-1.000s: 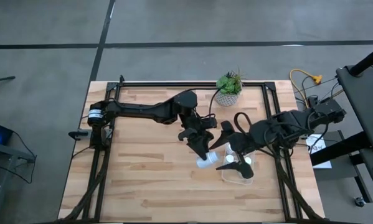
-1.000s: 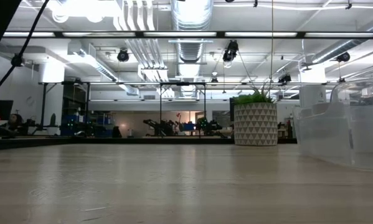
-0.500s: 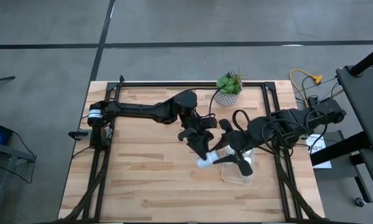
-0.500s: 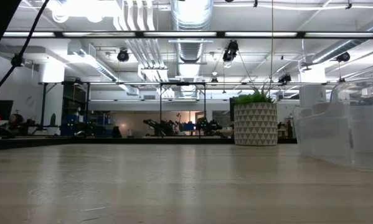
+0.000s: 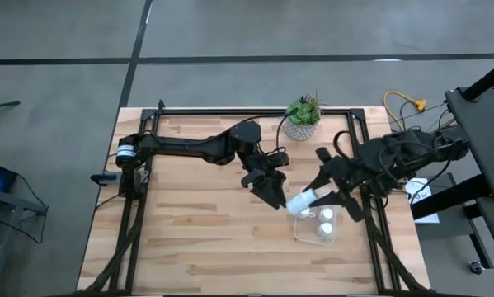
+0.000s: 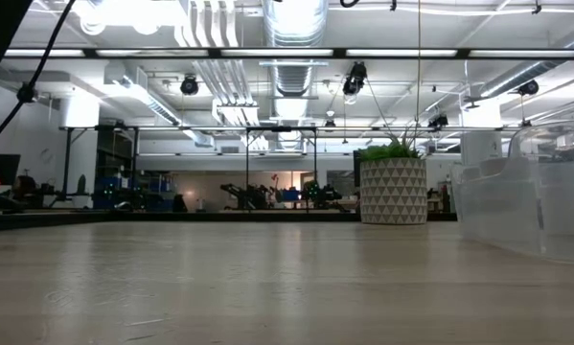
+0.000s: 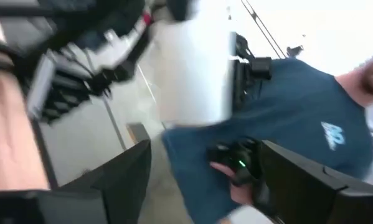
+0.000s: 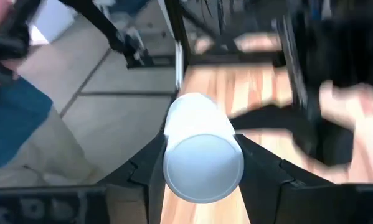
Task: Pick and place pill bottles into a basket
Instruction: Put the white medicine bottle into the transparent bin
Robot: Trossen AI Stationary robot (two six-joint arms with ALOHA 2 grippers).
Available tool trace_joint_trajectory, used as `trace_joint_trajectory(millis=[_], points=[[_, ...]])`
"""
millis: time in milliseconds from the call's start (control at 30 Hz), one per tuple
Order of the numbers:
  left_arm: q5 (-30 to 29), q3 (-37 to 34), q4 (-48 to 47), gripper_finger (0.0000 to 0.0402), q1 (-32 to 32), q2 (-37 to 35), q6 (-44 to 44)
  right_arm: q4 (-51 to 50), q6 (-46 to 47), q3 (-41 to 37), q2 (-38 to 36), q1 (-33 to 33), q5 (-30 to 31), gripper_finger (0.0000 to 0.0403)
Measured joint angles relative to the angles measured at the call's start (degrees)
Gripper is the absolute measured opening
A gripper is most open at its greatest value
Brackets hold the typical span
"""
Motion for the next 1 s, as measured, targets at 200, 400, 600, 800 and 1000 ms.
trace_joint_trajectory(millis=[200,400,600,800,1000], points=[[-15.25,-0.02,-0.01,0.0285,1.29,-1.87,8.72,-13.02,7.32,0.02,-0.63,1.36,0.51,0.0141],[-33.19,-0.04,-0.2,0.0286,2.34,-6.43,21.3,-23.21,12.99,0.0,3.64,3.01,0.46,0.0141],[-45.28,-0.07,-10.0,0.0287,2.66,-14.24,37.34,-28.39,12.4,0.0,9.09,4.08,0.57,0.0141],[-60.47,-0.53,-27.5,0.0287,2.66,-23.75,53.51,-29.02,8.32,-0.06,14.12,4.46,4.21,0.0141],[-68.31,-9.52,-25.56,0.0287,2.68,-34.47,56.66,-28.97,5.04,-0.61,18.56,4.8,6.77,0.0141]])
